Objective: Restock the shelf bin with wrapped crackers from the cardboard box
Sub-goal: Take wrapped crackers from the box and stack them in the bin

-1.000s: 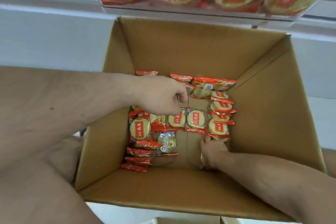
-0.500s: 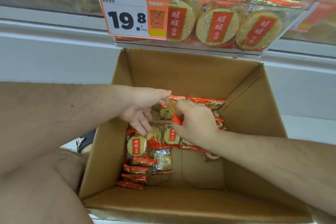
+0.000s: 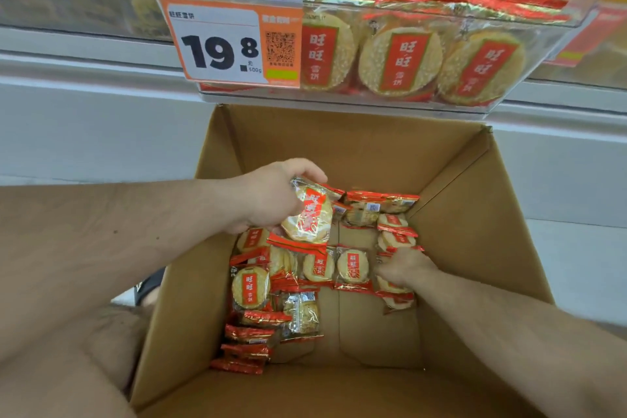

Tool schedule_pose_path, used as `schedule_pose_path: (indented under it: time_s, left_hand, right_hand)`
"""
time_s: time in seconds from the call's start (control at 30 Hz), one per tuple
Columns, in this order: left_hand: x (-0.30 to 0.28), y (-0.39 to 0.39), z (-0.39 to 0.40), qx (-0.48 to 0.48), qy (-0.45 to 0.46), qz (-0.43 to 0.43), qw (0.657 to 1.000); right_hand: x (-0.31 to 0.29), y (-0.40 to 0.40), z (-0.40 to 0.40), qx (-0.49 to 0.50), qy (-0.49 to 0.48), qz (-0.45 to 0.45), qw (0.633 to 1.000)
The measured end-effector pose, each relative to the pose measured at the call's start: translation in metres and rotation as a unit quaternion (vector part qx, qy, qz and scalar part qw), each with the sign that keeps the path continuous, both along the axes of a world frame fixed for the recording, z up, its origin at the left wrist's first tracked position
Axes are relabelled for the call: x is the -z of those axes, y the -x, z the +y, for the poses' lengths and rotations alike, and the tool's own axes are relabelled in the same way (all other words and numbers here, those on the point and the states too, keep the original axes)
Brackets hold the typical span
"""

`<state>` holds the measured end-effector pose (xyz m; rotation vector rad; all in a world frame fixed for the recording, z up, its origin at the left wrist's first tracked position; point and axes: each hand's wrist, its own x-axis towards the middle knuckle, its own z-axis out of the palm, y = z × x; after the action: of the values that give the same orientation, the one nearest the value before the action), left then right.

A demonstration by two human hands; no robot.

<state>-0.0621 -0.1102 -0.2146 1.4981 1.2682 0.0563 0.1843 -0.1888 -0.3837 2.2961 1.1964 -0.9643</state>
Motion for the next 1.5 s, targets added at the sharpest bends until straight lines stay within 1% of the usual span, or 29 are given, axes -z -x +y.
schedule_pose_path:
  time_s: [0.1,0.23,0.3,0.37,0.43,0.5,0.53,0.57,0.6,0.67,0.7,0.8,0.87,0.97,1.07,1.17,1.23,1.3,1.4,1.43,1.5]
  left_hand:
    - [0.008,0.0,0.004,0.007,0.011,-0.006,1.0]
    - [0.015,0.003,0.006,0.02,0.038,-0.02,0.999]
    - [0.017,0.004,0.007,0.023,0.042,-0.011,0.999]
    - [0.016,0.005,0.005,0.023,0.038,-0.007,0.999]
    - [0.012,0.006,0.003,0.018,0.035,-0.012,0.999]
    - [0.005,0.006,0.001,0.014,0.028,-0.02,0.999]
    - [0.0,0.007,0.0,0.009,0.024,-0.029,0.999]
    - [-0.006,0.007,0.0,0.004,0.017,-0.041,0.999]
    - [-0.011,0.006,0.0,0.001,0.006,-0.052,0.999]
    - [-0.022,0.006,0.0,-0.008,-0.022,-0.078,0.997]
    - [-0.028,0.006,0.0,-0.014,-0.032,-0.093,0.995]
    - [-0.042,0.004,-0.001,-0.035,-0.06,-0.124,0.99]
    - [-0.053,0.001,-0.002,-0.063,-0.079,-0.149,0.984]
    - [-0.067,0.0,-0.003,-0.098,-0.112,-0.177,0.973]
    - [-0.076,0.001,-0.005,-0.108,-0.139,-0.186,0.967]
    - [-0.078,0.002,-0.01,-0.101,-0.168,-0.175,0.965]
    - [-0.082,-0.001,-0.014,-0.093,-0.162,-0.199,0.962]
    - [-0.087,-0.007,-0.018,-0.082,-0.14,-0.249,0.955]
    - [-0.099,-0.017,-0.021,-0.098,-0.076,-0.335,0.934]
    - [-0.101,-0.019,-0.021,-0.109,-0.069,-0.353,0.927]
    - [-0.104,-0.021,-0.018,-0.13,-0.104,-0.358,0.919]
  right_hand:
    - [0.024,-0.002,-0.014,0.011,0.045,-0.013,0.999]
    - [0.038,0.006,-0.02,0.034,0.009,-0.064,0.997]
    - [0.036,0.009,-0.018,0.031,0.024,-0.069,0.997]
    - [0.024,0.012,-0.011,0.001,0.072,-0.052,0.996]
    - [0.0,0.015,-0.002,-0.061,0.128,-0.04,0.989]
    - [-0.032,0.019,0.008,-0.126,0.143,-0.045,0.981]
    - [-0.052,0.023,0.013,-0.151,0.133,-0.048,0.978]
    - [-0.072,0.027,0.016,-0.165,0.105,-0.046,0.98]
    - [-0.095,0.031,0.018,-0.164,0.057,-0.04,0.984]
    - [-0.135,0.036,0.014,-0.126,-0.07,-0.015,0.989]
    - [-0.152,0.037,0.009,-0.101,-0.139,0.004,0.985]
    - [-0.193,0.043,-0.01,-0.038,-0.322,0.053,0.944]
    - [-0.21,0.044,-0.02,-0.001,-0.391,0.071,0.917]
    - [-0.223,0.041,-0.024,0.052,-0.441,0.09,0.891]
    - [-0.232,0.042,-0.026,0.107,-0.486,0.124,0.858]
    - [-0.238,0.051,-0.032,0.117,-0.515,0.167,0.833]
    - [-0.243,0.061,-0.032,0.097,-0.526,0.182,0.825]
    - [-0.249,0.071,-0.027,0.071,-0.534,0.18,0.823]
    - [-0.258,0.082,-0.018,0.04,-0.535,0.167,0.827]
    - [-0.262,0.085,-0.016,0.034,-0.534,0.164,0.829]
    - [-0.27,0.089,-0.012,0.02,-0.53,0.162,0.832]
